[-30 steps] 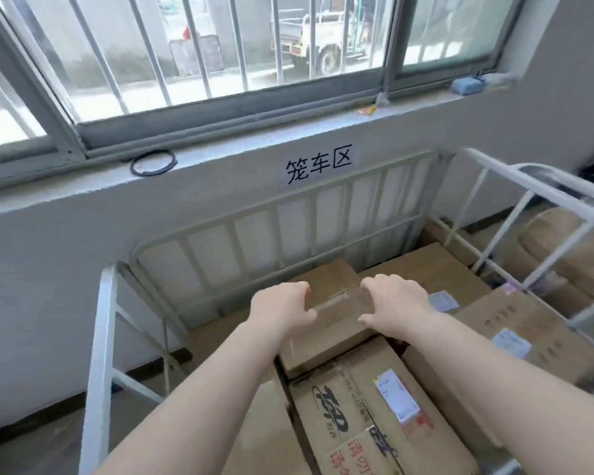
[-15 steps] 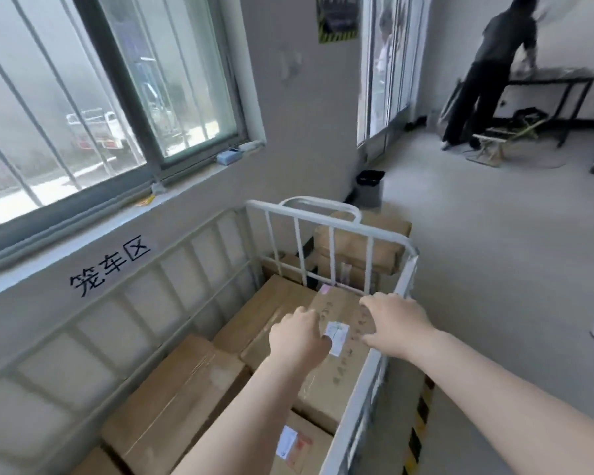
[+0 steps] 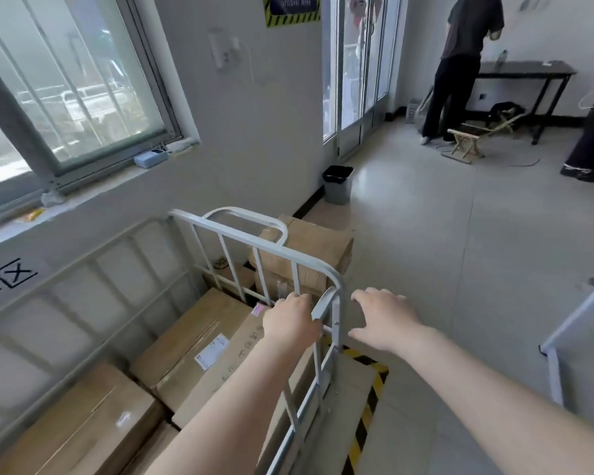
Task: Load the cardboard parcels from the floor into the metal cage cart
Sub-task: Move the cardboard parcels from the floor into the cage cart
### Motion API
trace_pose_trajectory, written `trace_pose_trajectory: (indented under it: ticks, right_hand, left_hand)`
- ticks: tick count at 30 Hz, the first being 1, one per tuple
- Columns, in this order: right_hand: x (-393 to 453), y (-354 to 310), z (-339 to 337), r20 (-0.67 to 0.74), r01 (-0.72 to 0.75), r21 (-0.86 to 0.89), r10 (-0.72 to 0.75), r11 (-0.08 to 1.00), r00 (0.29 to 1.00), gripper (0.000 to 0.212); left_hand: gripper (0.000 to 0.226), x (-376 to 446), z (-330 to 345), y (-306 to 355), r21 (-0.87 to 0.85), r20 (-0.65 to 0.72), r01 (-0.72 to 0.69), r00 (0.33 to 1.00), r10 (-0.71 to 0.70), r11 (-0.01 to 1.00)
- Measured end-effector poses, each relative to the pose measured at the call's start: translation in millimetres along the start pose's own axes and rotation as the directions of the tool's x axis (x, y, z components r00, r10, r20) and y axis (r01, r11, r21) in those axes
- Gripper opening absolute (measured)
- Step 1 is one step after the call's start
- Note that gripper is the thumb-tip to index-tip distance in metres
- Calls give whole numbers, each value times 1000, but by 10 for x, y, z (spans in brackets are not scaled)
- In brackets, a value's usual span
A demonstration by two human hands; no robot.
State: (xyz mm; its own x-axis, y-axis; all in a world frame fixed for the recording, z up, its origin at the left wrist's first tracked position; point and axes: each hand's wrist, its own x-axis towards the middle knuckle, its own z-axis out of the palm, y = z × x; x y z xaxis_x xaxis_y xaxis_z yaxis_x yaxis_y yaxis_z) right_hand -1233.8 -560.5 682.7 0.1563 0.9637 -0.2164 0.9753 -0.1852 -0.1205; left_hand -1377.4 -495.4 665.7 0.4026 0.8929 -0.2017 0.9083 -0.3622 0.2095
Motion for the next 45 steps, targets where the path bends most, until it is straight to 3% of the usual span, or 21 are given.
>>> trace_pose_trajectory:
  ticks: [17,22,27,32,35,37,41,45]
  right_hand:
    - [2817,1135,-296,122,4,-22,-1,1000,992,52]
    - [3656,1214,-163,192,60,3,-60,998,980,52]
    - [4563,1187,24,297,197,28,-196,980,935,51]
    - [5384,1181,120,403,428,-46,-375,903,835,48]
    - [5842,1161,183,444,513,-72,-433,856,785,51]
    - [6113,1136,285,475,513,-55,-429,857,768,57]
    - [6508,1121,591,550,434,-8,-359,901,754,74]
    - [6790,1138,948,591,274,68,-260,959,763,92]
  left_hand:
    - [38,2948,33,491,22,67,4,998,-5,1000]
    - [39,3509,128,417,-52,93,106,991,-100,993]
    - [38,4051,353,290,-138,154,346,933,-325,928]
    - [40,4481,494,226,-183,215,585,808,-548,790]
    - [44,4723,562,145,-217,267,736,677,-686,641]
    - [43,4860,625,91,-251,328,835,549,-769,489]
    - [43,5019,871,-34,-342,444,936,237,-864,81]
    - [73,5168,1160,-175,-415,522,888,56,-851,-196]
